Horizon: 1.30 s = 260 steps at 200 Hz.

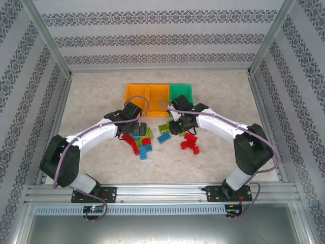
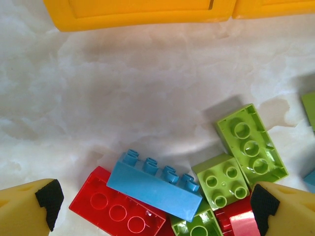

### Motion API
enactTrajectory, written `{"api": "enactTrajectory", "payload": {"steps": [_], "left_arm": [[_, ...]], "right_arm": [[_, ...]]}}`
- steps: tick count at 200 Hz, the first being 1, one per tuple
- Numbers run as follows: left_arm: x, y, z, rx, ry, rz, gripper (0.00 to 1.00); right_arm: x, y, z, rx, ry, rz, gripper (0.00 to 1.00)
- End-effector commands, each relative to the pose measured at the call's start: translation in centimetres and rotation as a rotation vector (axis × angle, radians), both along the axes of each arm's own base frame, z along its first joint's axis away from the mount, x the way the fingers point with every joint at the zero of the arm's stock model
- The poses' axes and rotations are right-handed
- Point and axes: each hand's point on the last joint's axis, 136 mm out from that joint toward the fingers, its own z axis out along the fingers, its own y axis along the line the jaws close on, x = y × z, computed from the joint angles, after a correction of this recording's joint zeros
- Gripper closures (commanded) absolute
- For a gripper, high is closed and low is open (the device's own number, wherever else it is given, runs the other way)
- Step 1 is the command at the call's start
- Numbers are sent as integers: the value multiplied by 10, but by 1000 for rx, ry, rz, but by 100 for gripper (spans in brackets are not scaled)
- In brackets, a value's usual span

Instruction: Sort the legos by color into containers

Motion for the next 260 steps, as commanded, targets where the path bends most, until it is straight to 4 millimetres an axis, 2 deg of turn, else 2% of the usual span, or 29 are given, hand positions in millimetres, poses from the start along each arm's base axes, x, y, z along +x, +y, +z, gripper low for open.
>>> {"api": "enactTrajectory", "payload": {"steps": [1,23,44,77,96,106,169,218,260], "left_arm": [[6,4,10,-10,-51,-1,1],[5,6,9,-9,-51,3,1],[4,8,11,-7,-53,17,1],[-4,19,6,8,-20,80,1],[-9,20,2,-14,-15,88,1],[-11,20,1,-17,-15,83,1],[-32,28,-12,-2,40,57,1],[-52,18,-21,-78,97,19,0],[-78,14,-23,-195,161,125,1]], "right_arm": [[28,26,40,190,-49,-38,84],[59,45,56,290,-62,-99,84],[86,61,59,345,-37,-171,83],[120,64,34,301,-5,-306,81],[132,64,21,292,21,-357,81],[137,66,15,289,32,-379,77],[147,66,-11,251,81,-428,57],[145,66,-3,259,65,-412,45],[143,63,-2,261,62,-412,41]]}}
